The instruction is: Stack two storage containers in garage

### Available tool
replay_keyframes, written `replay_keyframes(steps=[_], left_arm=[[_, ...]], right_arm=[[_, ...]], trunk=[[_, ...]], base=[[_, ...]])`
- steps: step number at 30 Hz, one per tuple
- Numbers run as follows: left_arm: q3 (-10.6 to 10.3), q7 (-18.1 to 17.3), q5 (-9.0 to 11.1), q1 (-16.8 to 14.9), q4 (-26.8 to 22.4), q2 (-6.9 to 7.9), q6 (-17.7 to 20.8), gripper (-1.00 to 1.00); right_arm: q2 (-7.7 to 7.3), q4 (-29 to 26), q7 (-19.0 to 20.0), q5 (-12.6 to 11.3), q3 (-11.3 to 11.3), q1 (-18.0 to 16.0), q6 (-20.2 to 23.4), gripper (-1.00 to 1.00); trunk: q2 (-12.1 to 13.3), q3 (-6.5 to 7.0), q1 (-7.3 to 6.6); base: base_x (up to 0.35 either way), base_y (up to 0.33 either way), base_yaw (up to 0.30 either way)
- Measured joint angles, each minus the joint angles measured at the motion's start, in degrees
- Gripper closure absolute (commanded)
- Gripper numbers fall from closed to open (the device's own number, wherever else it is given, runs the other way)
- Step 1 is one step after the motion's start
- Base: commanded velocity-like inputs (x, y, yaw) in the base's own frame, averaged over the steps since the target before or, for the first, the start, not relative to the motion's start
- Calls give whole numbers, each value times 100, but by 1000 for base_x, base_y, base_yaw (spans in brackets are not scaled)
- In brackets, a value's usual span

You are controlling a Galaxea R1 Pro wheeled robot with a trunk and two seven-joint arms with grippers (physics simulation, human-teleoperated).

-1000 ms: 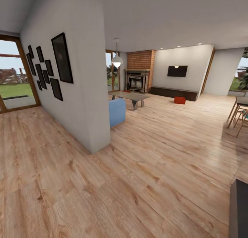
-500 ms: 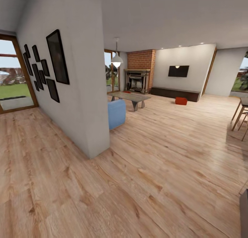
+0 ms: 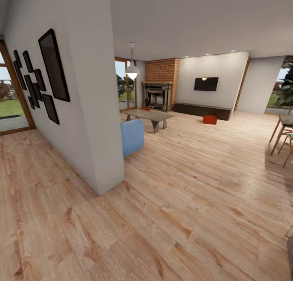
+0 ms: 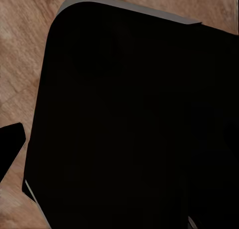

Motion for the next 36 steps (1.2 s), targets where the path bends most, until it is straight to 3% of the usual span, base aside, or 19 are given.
replay_keyframes(steps=[36], left_arm=[[0,0,8,0,1,-1,7,-100]], right_arm=[[0,0,45,0,1,0,2,-100]], trunk=[[0,0,0]], base=[[322,0,-244]])
